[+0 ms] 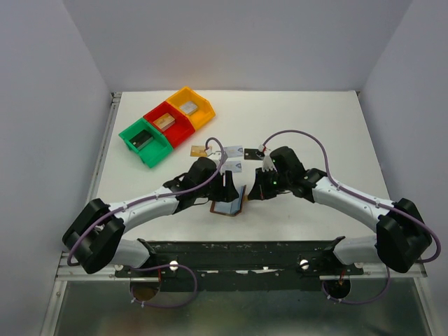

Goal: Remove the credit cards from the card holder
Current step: Remove the credit card from the card holder.

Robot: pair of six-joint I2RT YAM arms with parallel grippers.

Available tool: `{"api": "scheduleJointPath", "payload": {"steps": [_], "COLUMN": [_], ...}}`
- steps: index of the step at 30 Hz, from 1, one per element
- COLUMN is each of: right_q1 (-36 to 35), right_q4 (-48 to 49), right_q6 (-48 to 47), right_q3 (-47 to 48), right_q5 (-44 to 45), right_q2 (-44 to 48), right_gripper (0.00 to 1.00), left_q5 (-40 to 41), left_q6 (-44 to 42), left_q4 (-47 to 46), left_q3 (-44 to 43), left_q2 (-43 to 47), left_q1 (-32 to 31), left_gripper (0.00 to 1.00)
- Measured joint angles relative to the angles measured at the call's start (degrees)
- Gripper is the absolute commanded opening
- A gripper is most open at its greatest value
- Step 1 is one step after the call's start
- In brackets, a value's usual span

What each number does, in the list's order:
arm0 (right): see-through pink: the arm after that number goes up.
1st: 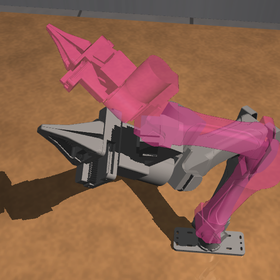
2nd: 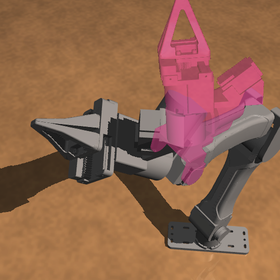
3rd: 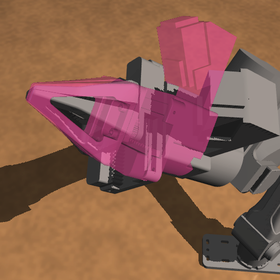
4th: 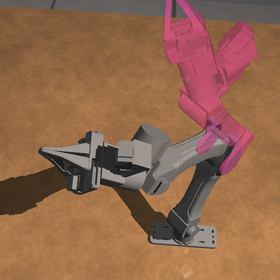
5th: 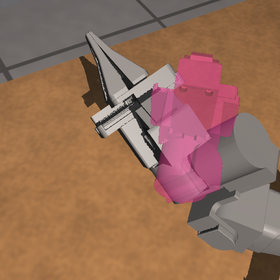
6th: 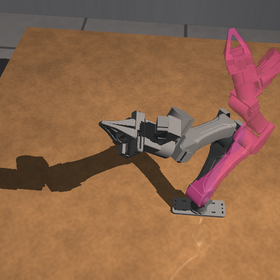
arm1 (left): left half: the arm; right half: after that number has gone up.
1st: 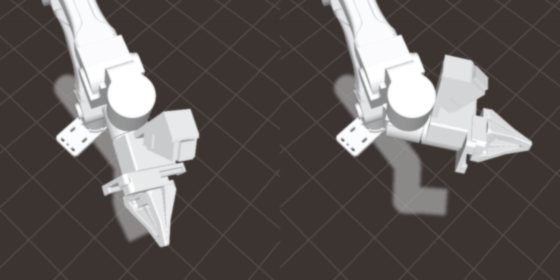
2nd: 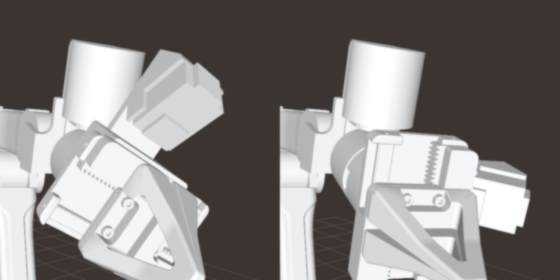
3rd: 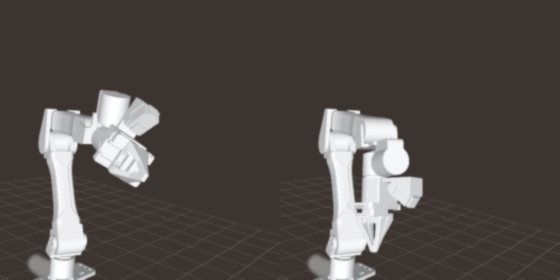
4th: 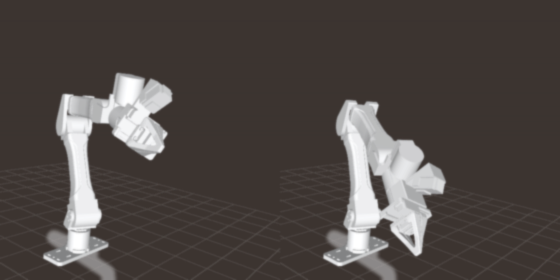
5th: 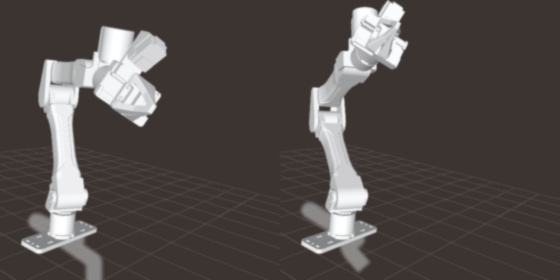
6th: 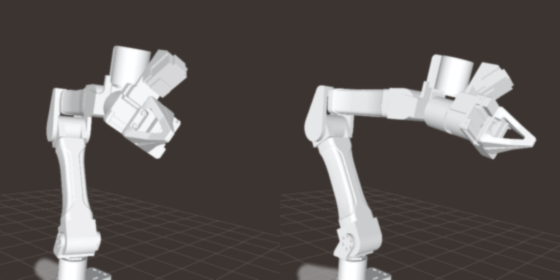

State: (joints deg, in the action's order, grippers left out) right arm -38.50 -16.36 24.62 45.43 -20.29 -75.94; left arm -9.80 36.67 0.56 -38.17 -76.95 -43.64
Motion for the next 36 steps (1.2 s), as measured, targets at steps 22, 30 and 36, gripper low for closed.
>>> {"api": "scheduleJointPath", "payload": {"steps": [22,30,36], "right_q1": [1.9,2.5,3.3], "right_q4": [0.0,0.0,0.0], "right_q6": [0.0,-0.3,-1.2], "right_q3": [-0.4,-0.4,-0.5], "right_q5": [-1.0,-1.9,-2.5], "right_q2": [0.7,0.7,0.7], "right_gripper": [0.01,0.0,0.0], "left_q5": [-4.8,-4.8,-4.6], "left_q6": [-0.9,-1.2,-1.3], "left_q4": [-3.0,-2.6,-2.2], "left_q3": [-2.6,-3.6,-3.6], "left_q2": [-5.6,-7.1,-7.2], "left_q1": [0.0,0.0,0.0], "left_gripper": [0.6,0.51,0.55]}}
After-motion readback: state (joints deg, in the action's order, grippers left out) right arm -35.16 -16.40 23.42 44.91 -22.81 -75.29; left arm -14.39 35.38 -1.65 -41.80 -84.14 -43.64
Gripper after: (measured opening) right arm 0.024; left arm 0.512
